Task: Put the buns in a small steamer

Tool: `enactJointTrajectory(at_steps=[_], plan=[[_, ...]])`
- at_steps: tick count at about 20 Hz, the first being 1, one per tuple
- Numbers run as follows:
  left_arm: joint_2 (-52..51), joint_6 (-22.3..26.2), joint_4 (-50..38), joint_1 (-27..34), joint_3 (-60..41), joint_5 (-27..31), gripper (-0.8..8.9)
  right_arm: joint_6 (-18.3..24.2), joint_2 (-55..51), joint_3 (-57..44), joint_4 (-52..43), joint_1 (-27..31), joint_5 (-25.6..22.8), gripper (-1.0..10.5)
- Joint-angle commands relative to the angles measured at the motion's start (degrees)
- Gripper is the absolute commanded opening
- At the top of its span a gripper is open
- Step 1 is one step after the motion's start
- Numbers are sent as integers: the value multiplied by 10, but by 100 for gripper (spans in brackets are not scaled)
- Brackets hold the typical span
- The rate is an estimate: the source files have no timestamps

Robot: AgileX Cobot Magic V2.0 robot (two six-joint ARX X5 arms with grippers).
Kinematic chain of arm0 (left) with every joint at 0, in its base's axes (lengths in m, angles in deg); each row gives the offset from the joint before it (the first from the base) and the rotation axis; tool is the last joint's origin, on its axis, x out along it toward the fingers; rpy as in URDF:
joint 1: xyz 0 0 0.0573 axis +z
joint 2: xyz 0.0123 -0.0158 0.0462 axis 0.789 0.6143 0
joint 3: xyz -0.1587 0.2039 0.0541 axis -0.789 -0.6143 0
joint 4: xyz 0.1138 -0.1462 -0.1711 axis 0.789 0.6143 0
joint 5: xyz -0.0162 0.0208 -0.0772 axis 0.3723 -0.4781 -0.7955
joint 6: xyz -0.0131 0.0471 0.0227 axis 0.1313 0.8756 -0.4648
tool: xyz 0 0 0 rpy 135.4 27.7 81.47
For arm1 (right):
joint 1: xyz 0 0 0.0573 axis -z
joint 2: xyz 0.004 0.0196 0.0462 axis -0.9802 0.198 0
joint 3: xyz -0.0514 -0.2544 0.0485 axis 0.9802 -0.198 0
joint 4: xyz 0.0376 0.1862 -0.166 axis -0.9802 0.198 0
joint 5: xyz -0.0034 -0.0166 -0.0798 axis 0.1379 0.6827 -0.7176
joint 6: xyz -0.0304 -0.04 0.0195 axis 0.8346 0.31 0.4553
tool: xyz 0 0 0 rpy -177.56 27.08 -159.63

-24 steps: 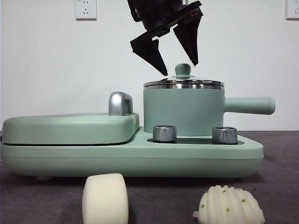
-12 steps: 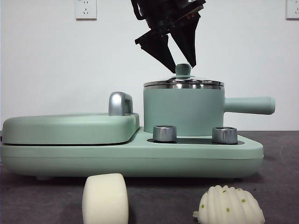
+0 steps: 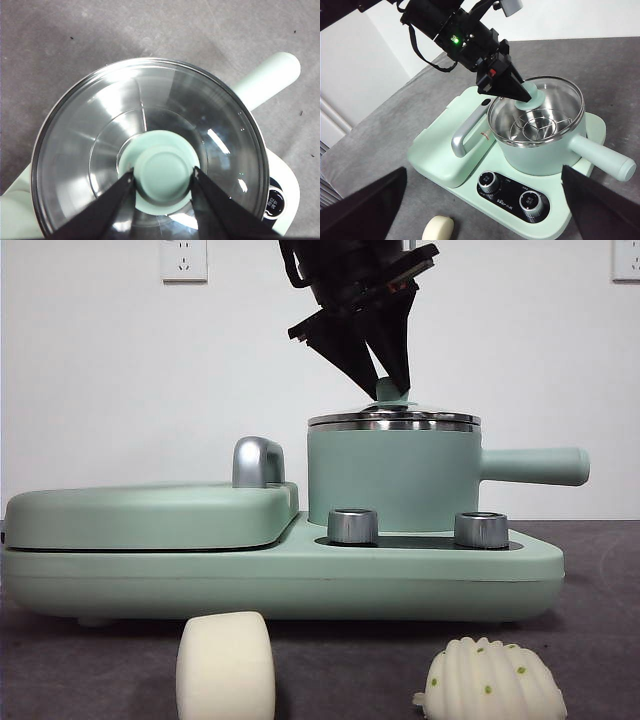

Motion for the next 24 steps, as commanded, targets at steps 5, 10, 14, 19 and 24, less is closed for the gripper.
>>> enactJointTrajectory(at_steps=[5, 10, 14, 19, 24], plan=[[16, 9, 14, -8, 51, -1, 7, -4, 2, 9, -1, -2, -3, 493], [16, -9, 42, -3, 132, 1, 8, -5, 19, 10, 23, -2, -16, 454], [7, -13, 56, 16, 166, 40, 7, -21, 80, 32, 42, -39, -7, 450], [-23, -12, 58, 67, 166, 40, 7, -74, 197, 94, 51, -182, -63, 450], [-44, -19, 69, 125, 166, 40, 7, -131, 326, 137, 49, -377, -212, 450]])
